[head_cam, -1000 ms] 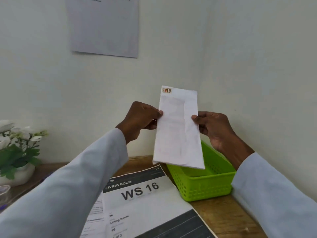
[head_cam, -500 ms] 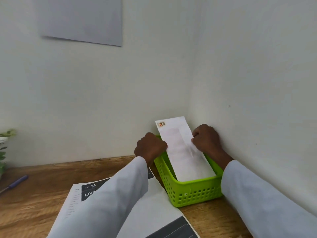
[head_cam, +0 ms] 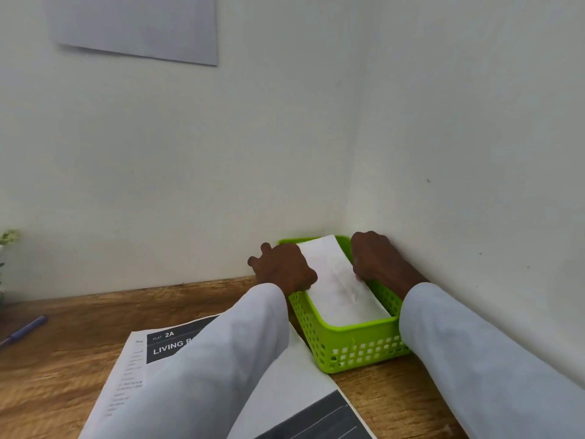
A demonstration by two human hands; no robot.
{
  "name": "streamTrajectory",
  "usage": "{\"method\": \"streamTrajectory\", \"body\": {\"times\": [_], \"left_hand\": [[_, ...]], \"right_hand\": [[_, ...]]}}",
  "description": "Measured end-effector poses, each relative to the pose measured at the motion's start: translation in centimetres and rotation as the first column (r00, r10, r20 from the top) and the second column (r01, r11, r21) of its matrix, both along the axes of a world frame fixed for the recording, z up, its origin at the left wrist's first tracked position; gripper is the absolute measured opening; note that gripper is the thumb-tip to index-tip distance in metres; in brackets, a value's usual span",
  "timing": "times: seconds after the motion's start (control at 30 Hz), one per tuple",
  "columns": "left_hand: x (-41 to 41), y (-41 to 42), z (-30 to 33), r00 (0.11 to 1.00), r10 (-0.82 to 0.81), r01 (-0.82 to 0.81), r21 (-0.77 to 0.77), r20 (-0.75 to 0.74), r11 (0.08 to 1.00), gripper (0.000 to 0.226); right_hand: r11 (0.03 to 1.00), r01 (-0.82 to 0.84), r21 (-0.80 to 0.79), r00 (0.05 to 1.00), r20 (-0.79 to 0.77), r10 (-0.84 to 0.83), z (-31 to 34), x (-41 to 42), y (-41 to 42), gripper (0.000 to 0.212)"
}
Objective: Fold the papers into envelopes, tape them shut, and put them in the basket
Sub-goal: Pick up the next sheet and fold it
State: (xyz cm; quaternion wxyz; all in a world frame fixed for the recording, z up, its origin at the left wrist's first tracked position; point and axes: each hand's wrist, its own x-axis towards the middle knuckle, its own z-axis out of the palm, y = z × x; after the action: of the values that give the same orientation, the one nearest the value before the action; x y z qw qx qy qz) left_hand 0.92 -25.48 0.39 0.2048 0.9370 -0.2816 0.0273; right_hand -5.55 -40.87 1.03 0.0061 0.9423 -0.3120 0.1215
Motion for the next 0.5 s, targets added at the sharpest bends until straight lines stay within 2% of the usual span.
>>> {"method": "streamTrajectory", "body": {"times": [0.13, 0.23, 0.3, 0.4, 0.43, 0.5], "left_hand": [[0.3, -0.3, -0.2, 0.999, -0.031, 0.031, 0.023, 0.008, 0.999, 0.03], [0.7, -0.3, -1.1, 1.0, -0.011, 0.009, -0.167, -0.009, 0.986, 0.029], [0.9, 0.3, -1.5, 0.999, -0.025, 0.015, -0.322, -0.03, 0.947, 0.021], [0.6, 2.2, -1.5, 0.997, -0.07, 0.074, -0.429, 0.024, 0.9, 0.019], [0.3, 3.1, -1.4, 0.995, -0.086, 0.103, -0.439, 0.057, 0.892, 0.019], [-0.4, 5.5, -1.0, 0.99, -0.104, 0.135, -0.43, 0.096, 0.892, 0.018]], "right_hand": [[0.998, -0.023, -0.055, 0.999, -0.044, 0.021, -0.5, -0.4, 0.6, 0.025], [0.998, -0.046, -0.039, 0.999, -0.01, 0.046, 0.1, -1.1, 0.8, 0.024], [0.997, -0.072, 0.02, 0.994, 0.078, 0.071, 1.1, -1.5, 0.6, 0.023], [0.968, -0.179, 0.173, 0.953, 0.274, 0.127, 3.0, -2.5, 1.8, 0.01], [0.939, -0.248, 0.236, 0.925, 0.347, 0.157, 3.6, -3.0, 2.8, 0.007], [0.821, -0.435, 0.369, 0.844, 0.485, 0.23, 4.2, -3.6, 5.6, 0.006]]}}
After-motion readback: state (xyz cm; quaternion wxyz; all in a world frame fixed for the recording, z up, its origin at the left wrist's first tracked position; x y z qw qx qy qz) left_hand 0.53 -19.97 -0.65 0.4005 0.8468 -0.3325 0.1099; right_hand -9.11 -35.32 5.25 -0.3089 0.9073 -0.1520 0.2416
